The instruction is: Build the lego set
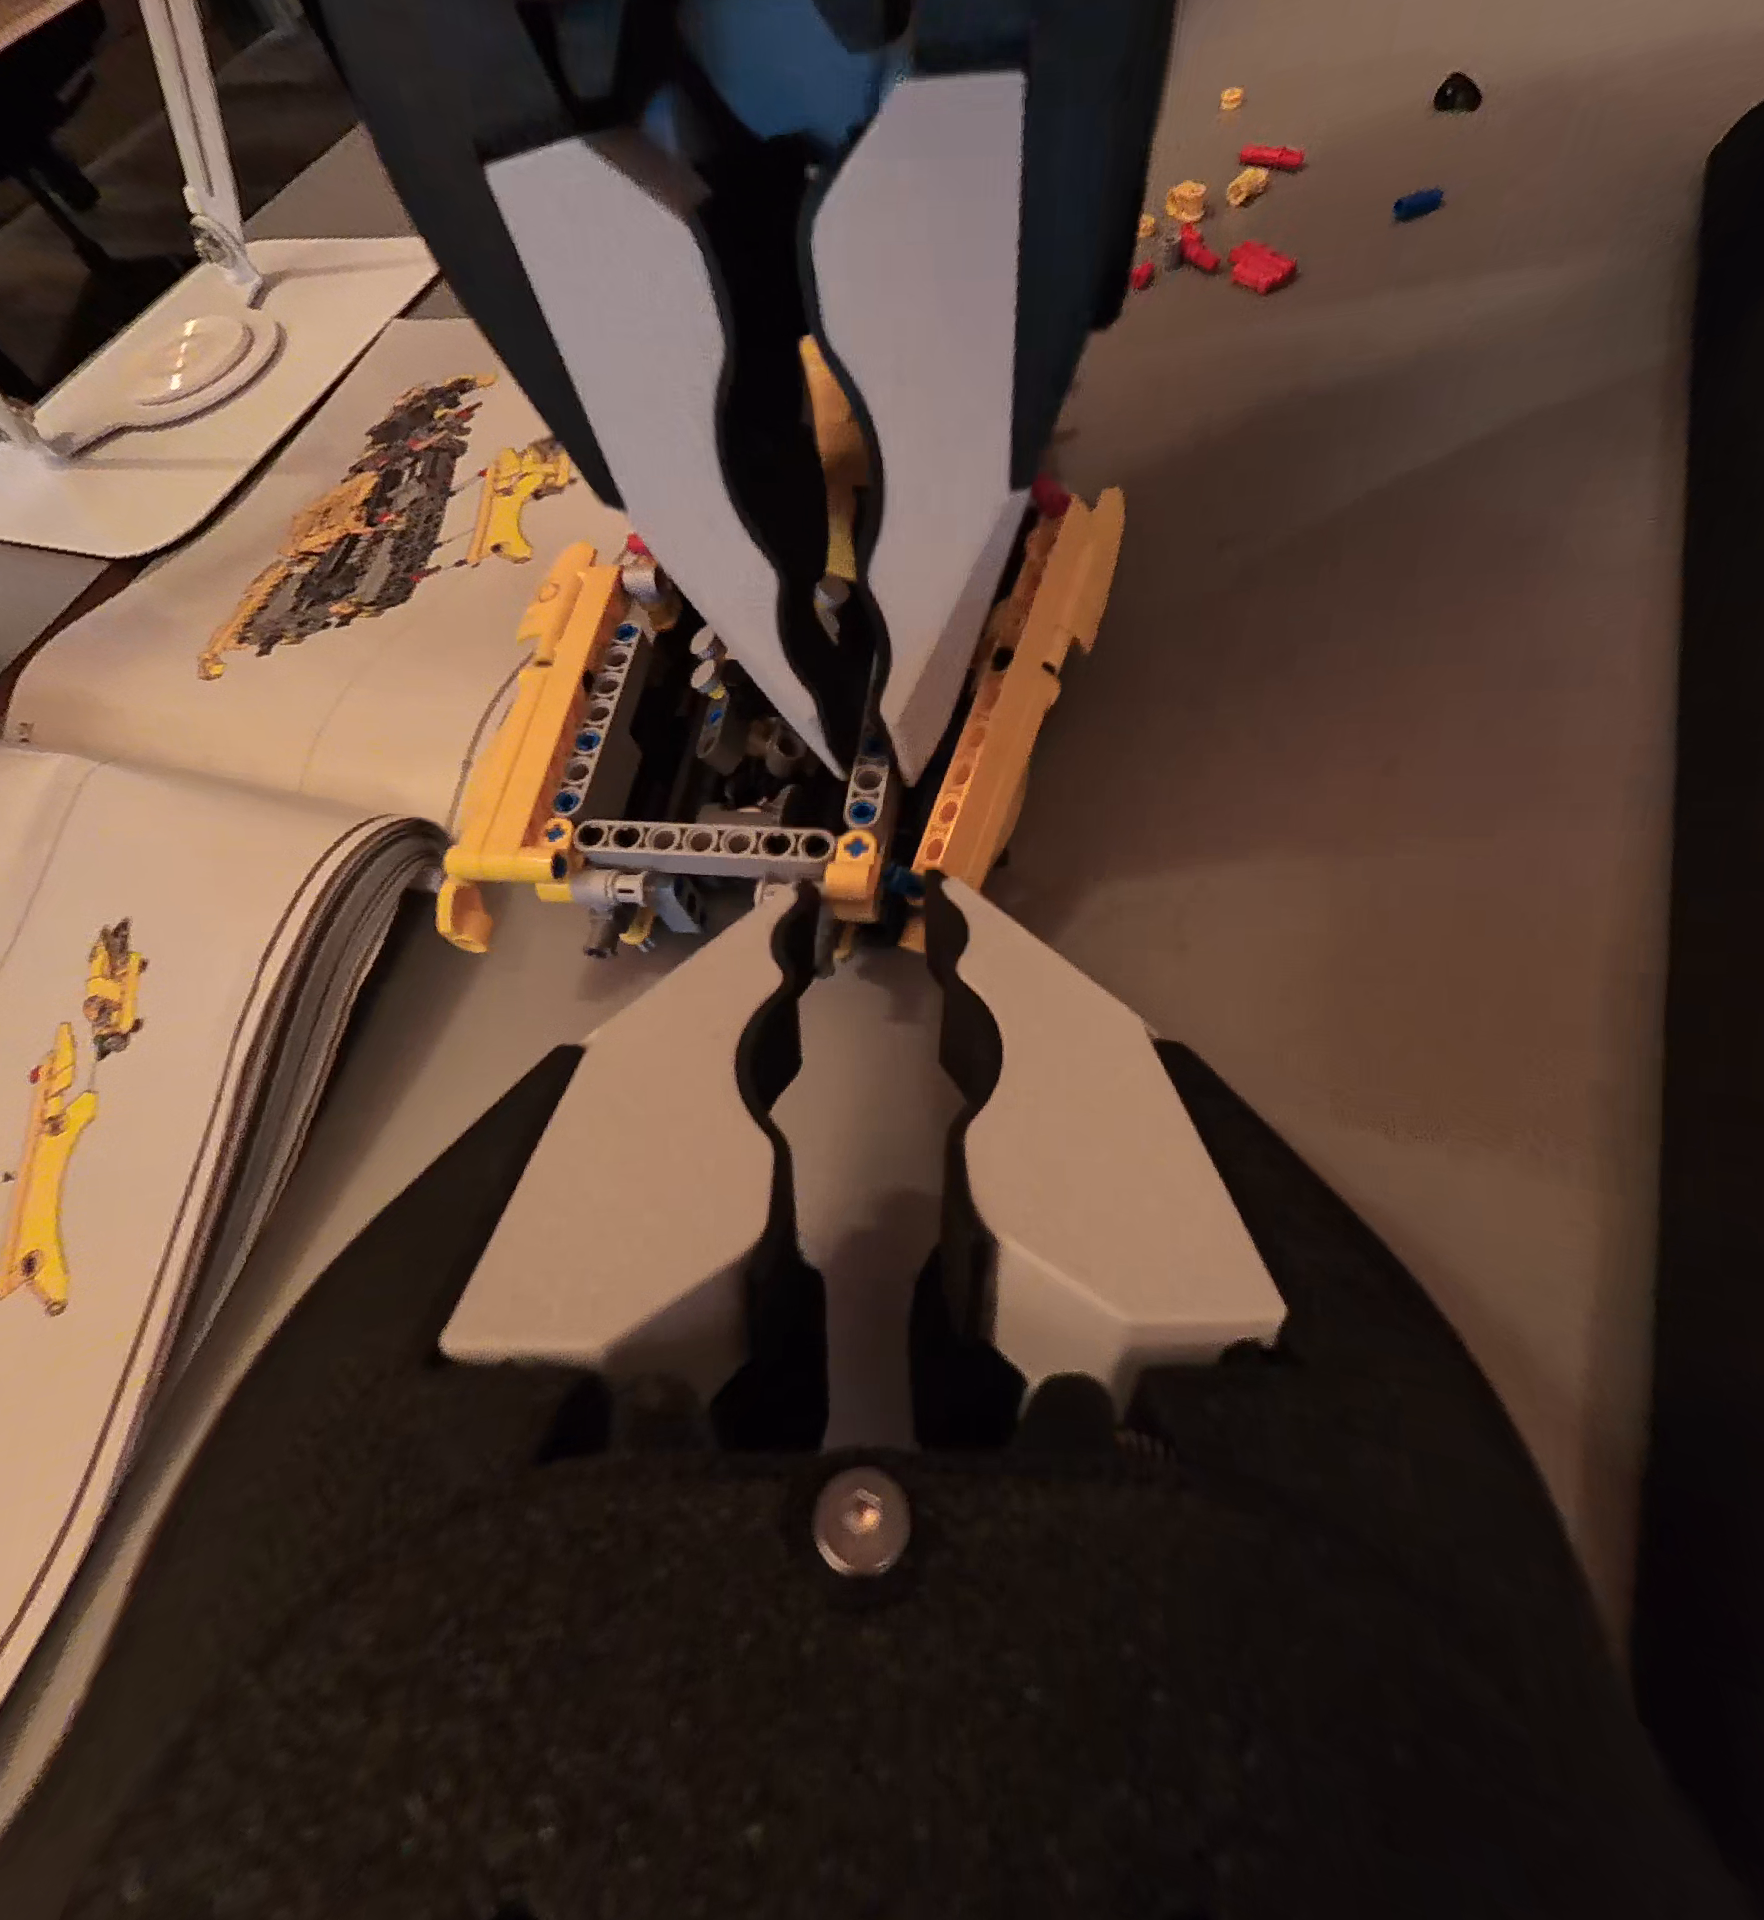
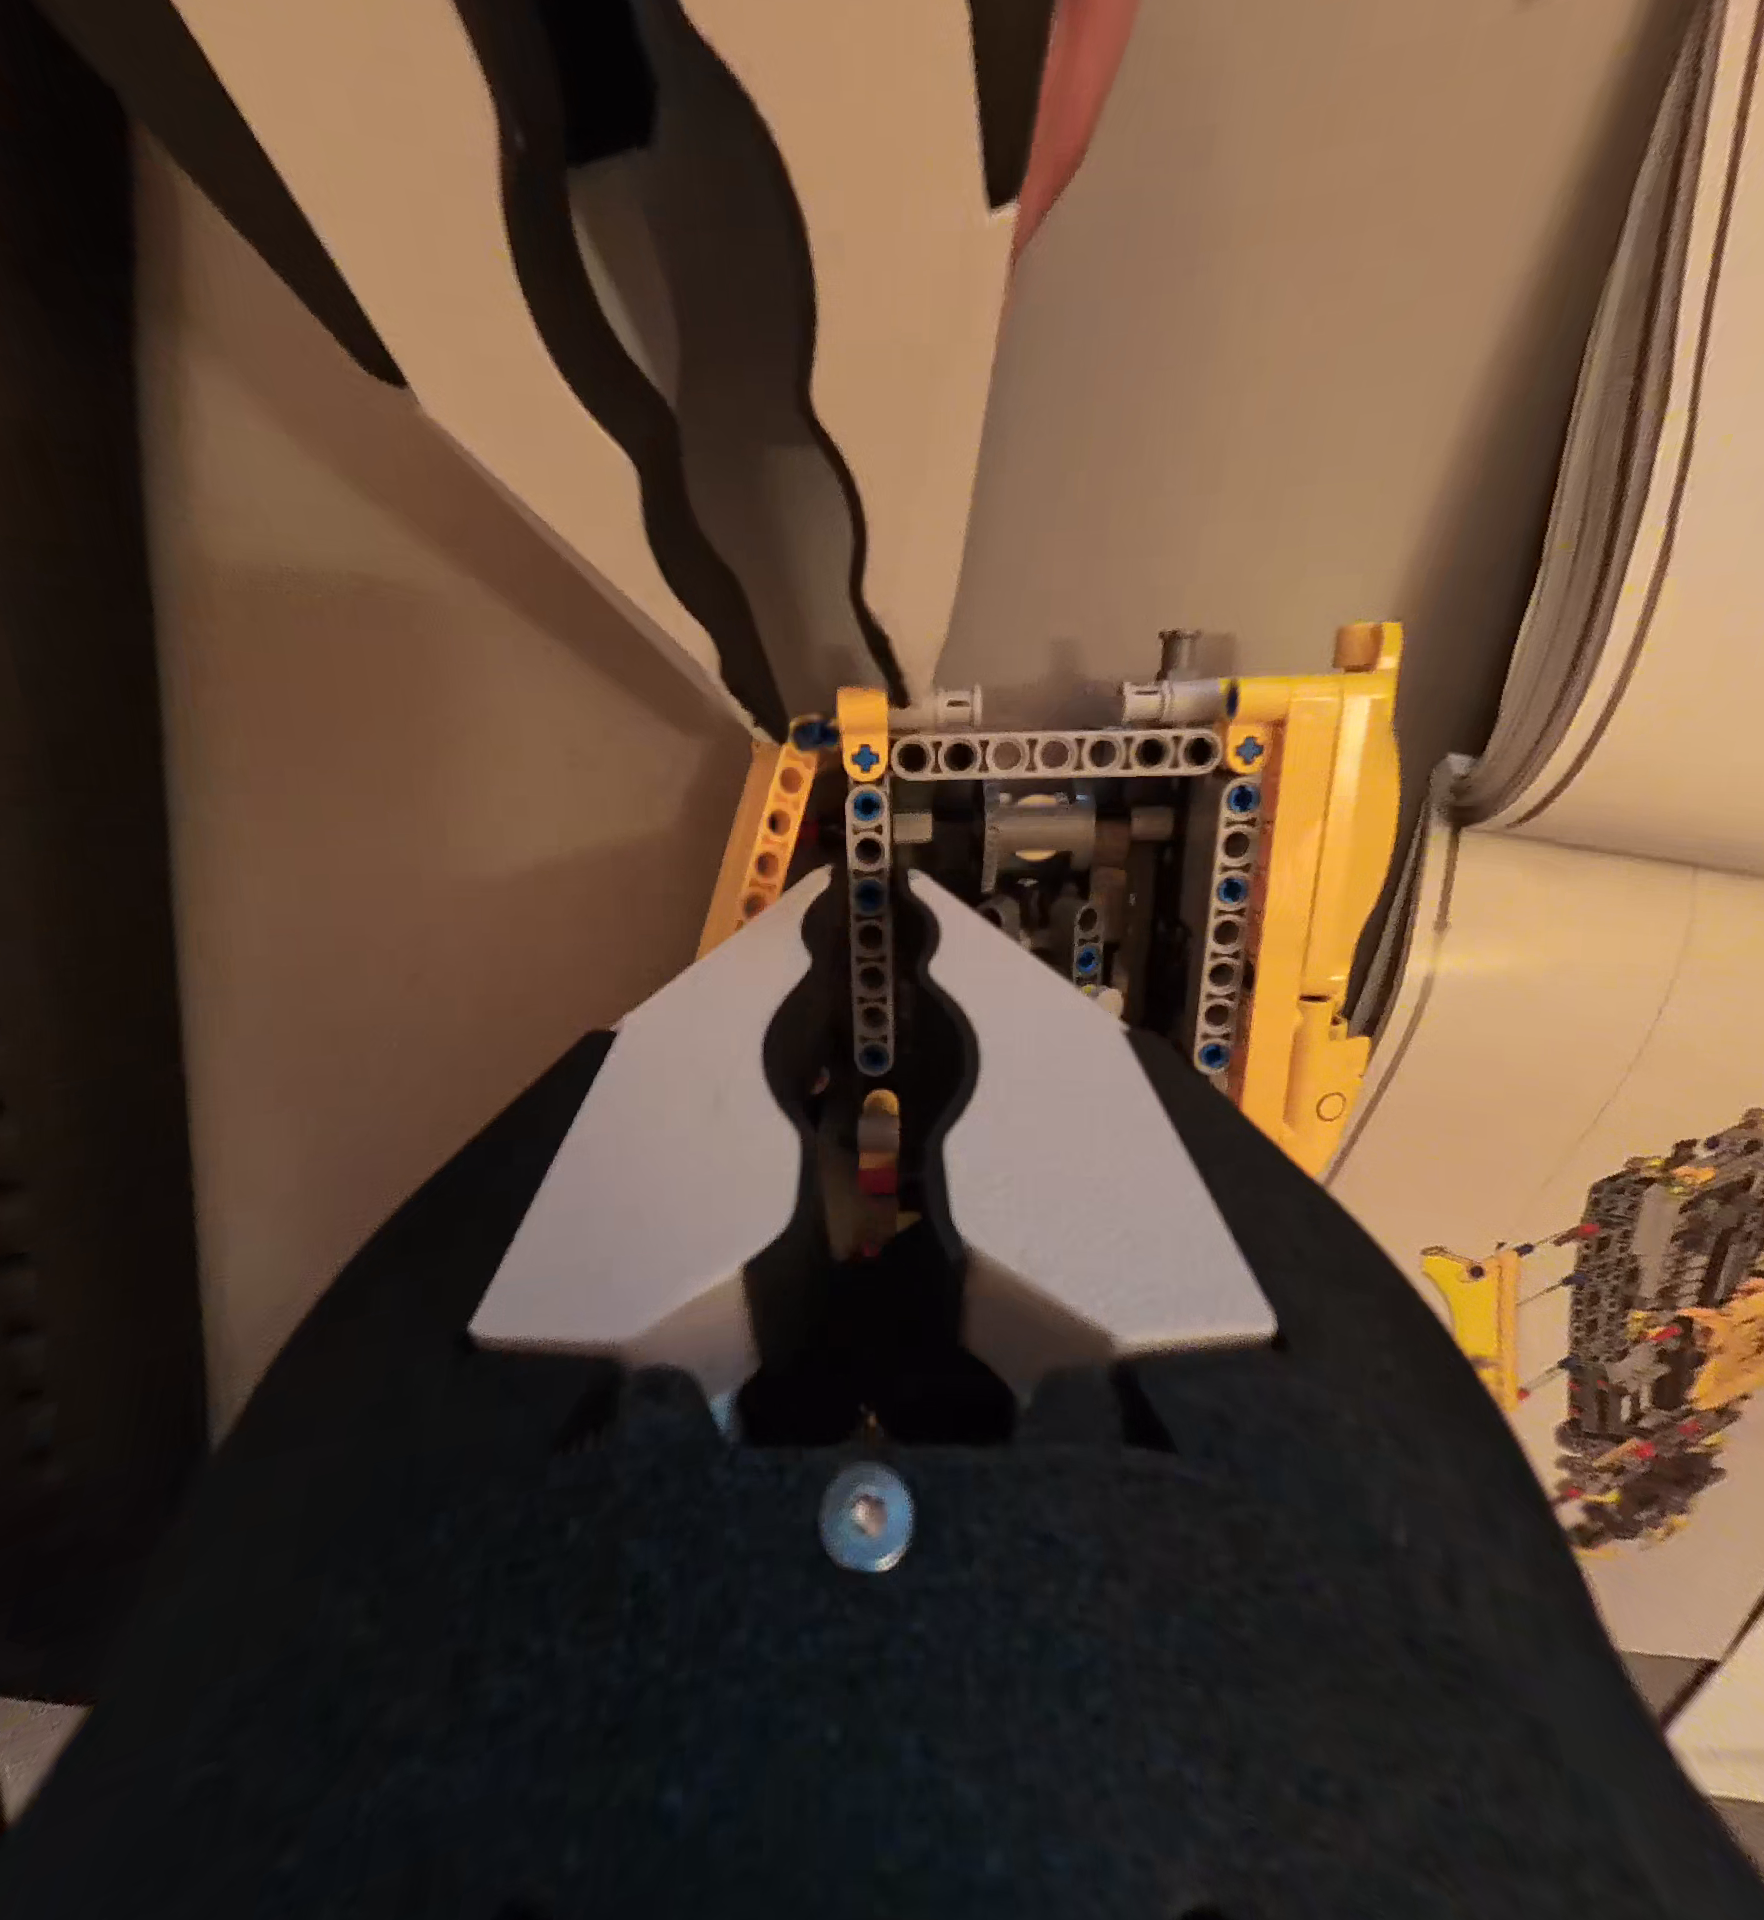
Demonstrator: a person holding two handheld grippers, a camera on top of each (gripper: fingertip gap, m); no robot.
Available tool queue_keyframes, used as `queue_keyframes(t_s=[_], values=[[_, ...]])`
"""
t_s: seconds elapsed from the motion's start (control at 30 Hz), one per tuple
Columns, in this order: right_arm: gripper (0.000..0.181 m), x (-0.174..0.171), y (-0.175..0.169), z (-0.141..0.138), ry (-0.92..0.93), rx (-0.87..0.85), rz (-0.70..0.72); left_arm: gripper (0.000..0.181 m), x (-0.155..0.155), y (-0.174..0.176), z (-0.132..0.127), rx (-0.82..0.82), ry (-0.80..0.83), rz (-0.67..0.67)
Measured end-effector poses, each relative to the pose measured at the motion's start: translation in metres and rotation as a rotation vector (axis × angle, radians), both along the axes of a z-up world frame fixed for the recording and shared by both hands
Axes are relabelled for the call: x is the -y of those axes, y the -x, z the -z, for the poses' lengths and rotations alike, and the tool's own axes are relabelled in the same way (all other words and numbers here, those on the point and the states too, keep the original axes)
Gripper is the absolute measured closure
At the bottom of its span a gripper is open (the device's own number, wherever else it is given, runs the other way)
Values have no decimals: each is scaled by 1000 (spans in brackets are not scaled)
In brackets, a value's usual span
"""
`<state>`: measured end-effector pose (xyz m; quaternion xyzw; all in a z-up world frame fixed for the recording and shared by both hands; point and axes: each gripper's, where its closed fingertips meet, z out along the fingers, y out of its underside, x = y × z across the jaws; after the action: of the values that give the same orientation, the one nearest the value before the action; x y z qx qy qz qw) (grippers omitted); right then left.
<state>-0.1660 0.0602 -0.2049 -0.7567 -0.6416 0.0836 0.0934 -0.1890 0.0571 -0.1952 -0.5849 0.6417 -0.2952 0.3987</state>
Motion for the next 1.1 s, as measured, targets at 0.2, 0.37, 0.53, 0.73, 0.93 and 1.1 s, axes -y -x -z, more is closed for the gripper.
queue_keyframes(t_s=[0.2, 0.37, 0.53, 0.73, 0.93, 1.1], values=[[175, -29, -2, -31, -133, -135, 175, 151, -21, 15, -25, 96, 106, -152], [175, -46, -2, -87, -248, -427, 319, 138, -37, 8, -58, 291, 183, -249], [175, -54, -7, -119, -358, -574, 433, 135, -40, -17, -88, 444, 306, -302], [175, -60, -19, -153, -525, -770, 624, 126, -47, -40, -101, 542, 292, -398], [175, -49, -28, -174, -612, -943, 786, 116, -46, -62, -122, 585, 235, -404], [175, -36, -50, -184, -703, -1024, 888, 120, -33, -76, -131, 568, 111, -345]])
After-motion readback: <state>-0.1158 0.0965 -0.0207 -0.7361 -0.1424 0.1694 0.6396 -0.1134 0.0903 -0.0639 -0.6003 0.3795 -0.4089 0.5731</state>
